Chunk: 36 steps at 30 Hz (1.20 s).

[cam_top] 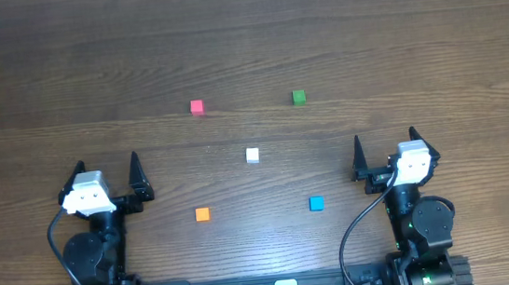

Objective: Stack Cubes

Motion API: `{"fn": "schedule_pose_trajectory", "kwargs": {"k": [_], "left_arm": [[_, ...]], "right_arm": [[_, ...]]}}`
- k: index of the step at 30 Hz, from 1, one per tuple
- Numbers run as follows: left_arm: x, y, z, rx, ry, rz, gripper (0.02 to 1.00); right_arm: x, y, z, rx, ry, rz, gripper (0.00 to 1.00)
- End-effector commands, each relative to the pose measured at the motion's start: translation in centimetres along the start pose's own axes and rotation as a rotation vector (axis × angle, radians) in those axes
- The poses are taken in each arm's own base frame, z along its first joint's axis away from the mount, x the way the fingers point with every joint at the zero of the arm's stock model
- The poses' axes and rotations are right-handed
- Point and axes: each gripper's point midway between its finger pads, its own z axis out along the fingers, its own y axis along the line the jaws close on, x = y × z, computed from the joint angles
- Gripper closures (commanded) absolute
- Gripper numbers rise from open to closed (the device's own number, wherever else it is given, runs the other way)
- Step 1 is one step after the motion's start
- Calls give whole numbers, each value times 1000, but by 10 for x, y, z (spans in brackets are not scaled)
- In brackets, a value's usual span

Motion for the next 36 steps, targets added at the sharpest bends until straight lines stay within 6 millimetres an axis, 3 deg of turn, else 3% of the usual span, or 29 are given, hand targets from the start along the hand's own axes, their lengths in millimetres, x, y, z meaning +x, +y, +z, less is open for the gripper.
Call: {"fn": "schedule_pose_trajectory", "kwargs": {"k": [1, 8, 14, 21, 27, 30, 34, 36], "left_arm": [[1, -1, 0, 8, 1, 11, 18], [4, -2, 0, 11, 11, 5, 18], [9, -10, 4, 38, 68, -121, 23], [-12, -38, 18, 117, 240, -211, 20], [-37, -65, 53, 135, 455, -236, 23], [-47, -87, 85, 141, 613, -212, 25], [-42, -112, 118, 140, 782, -178, 25], [-28, -128, 139, 138, 888, -151, 25]], "right_arm": [[1, -1, 0, 4, -2, -4, 9], [1, -1, 0, 4, -2, -4, 9], [1, -1, 0, 4, -2, -4, 9], [1, -1, 0, 4, -2, -4, 7], [1, -1, 0, 4, -2, -4, 9], [1, -1, 0, 3, -2, -4, 9], [1, -1, 0, 4, -2, -4, 7], [1, -1, 0, 4, -2, -4, 7]]}}
